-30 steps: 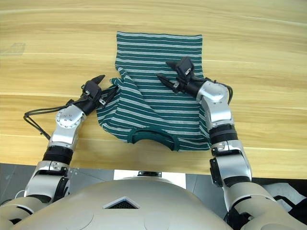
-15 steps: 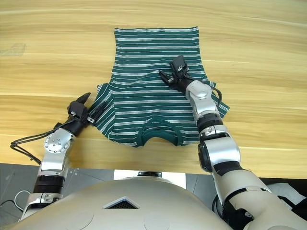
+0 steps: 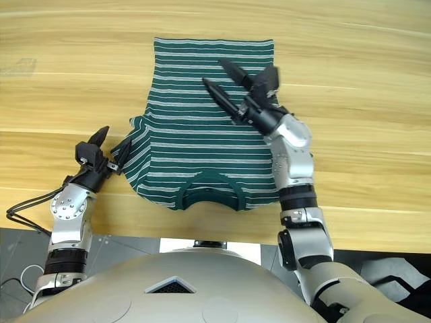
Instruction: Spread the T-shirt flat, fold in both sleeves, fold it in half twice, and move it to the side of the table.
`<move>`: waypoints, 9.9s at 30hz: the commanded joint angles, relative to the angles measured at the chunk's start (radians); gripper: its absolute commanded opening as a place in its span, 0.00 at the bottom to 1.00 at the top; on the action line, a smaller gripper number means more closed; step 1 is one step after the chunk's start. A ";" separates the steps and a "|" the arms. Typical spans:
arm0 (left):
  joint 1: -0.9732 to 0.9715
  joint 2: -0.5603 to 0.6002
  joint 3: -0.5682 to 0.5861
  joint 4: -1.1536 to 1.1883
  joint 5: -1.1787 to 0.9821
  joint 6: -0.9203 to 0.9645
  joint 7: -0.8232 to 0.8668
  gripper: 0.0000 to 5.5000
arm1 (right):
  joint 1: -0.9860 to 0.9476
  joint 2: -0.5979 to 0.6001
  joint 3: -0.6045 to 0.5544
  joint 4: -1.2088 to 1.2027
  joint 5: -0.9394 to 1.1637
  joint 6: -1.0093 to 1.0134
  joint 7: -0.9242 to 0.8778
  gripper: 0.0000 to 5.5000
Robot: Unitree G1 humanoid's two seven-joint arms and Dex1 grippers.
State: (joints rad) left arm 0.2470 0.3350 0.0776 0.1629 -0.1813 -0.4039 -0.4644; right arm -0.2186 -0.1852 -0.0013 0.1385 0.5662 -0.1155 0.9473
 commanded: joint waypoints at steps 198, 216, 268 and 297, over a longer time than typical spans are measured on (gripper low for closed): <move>0.047 0.234 -0.123 -0.331 0.107 -0.197 0.295 0.25 | 0.444 -0.802 0.023 0.353 -1.340 -0.762 -0.967 0.50; -0.051 0.100 -0.008 -0.319 0.195 -0.111 0.300 0.26 | 0.251 -0.730 0.285 0.464 -1.486 -0.764 -1.276 0.46; -0.080 -0.032 -0.032 -0.079 0.216 -0.213 0.275 0.26 | 0.225 -0.603 0.401 0.328 -1.246 -0.843 -0.929 0.06; -0.108 0.106 -0.260 0.150 0.467 -0.283 0.112 0.26 | 0.118 -0.452 0.135 0.170 -0.192 -0.396 -0.597 0.30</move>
State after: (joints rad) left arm 0.1551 0.4103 -0.1454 0.2891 0.2417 -0.6839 -0.3175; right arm -0.0750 -0.6678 0.1372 0.2232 0.5005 -0.5170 0.3824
